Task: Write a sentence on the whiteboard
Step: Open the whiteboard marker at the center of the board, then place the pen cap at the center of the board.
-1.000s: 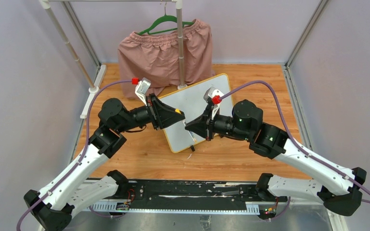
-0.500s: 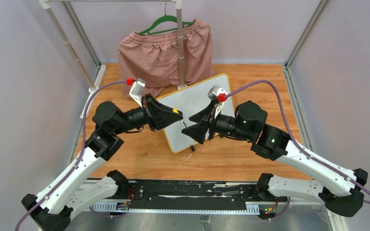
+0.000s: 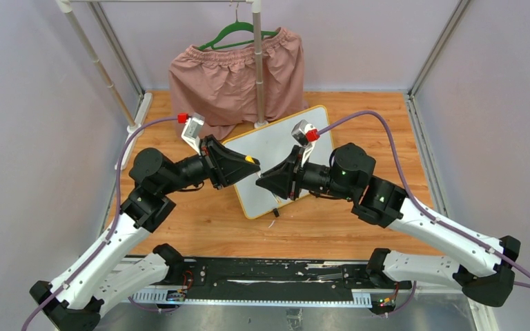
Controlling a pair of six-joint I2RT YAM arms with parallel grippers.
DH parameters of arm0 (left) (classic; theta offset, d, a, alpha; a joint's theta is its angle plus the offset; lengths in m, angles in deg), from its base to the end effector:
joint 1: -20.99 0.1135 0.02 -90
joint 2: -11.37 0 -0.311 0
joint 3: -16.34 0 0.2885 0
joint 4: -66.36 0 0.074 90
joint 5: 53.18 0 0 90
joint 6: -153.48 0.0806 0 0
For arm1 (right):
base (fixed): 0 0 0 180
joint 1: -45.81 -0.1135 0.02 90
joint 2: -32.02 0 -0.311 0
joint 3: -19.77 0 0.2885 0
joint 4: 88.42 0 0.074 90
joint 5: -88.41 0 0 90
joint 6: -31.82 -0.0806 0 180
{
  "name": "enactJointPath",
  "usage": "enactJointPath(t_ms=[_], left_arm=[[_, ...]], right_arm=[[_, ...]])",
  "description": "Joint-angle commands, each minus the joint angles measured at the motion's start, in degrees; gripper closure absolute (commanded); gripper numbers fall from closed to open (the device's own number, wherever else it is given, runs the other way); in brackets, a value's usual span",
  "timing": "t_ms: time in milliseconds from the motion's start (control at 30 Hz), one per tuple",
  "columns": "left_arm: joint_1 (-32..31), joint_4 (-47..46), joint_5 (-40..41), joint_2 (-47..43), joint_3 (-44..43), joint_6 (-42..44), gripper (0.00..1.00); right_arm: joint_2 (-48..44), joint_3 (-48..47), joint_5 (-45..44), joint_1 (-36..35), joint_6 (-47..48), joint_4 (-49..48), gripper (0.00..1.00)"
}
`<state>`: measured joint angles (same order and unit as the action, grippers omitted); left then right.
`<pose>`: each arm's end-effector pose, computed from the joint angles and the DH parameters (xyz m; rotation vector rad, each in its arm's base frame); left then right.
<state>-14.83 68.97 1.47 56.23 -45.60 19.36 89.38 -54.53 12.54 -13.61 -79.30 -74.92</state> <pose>0.1435 -0.1611 0.4525 0.4858 1.4768 -1.5433 0.1256 0.2512 0.4686 -0.7454 1.4854 1.2868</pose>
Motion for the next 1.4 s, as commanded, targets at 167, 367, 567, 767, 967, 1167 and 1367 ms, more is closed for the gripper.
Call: enactJointPath(t_ms=[167, 367, 567, 767, 967, 1167, 1367], left_arm=[[-0.49, -2.37, 3.43, -3.02, -0.14, -0.72, 1.00], [-0.54, -3.02, 9.27, -4.90, -1.63, -0.56, 1.00], [-0.53, -3.22, 11.03, -4.90, -3.04, -0.48, 1.00], [-0.49, -3.27, 12.82, -5.09, -3.09, -0.38, 1.00], [-0.50, 18.14, 22.06, -9.09, -4.16, 9.28, 1.00], [-0.49, 39.90, 39.37, -17.79, 0.55, 12.96, 1.00], [-0.56, 52.80, 52.00, -17.71, 6.24, 6.48, 1.00]], right_arm=[[-2.12, 2.27, 0.73, -0.61, -1.03, -2.53, 1.00], [-5.76, 6.10, -0.14, -0.59, -1.96, -1.76, 1.00], [-8.89, 8.87, -0.86, -0.67, -3.62, -1.76, 1.00], [-10.85, 9.18, -1.44, -0.70, -3.72, 0.97, 1.00], [-15.73, 7.55, -11.67, -0.70, 0.59, 11.72, 1.00], [-20.57, 8.01, -25.54, -0.74, 4.87, 22.11, 1.00], [-21.36, 9.91, -33.36, -0.70, 4.85, 26.58, 1.00]])
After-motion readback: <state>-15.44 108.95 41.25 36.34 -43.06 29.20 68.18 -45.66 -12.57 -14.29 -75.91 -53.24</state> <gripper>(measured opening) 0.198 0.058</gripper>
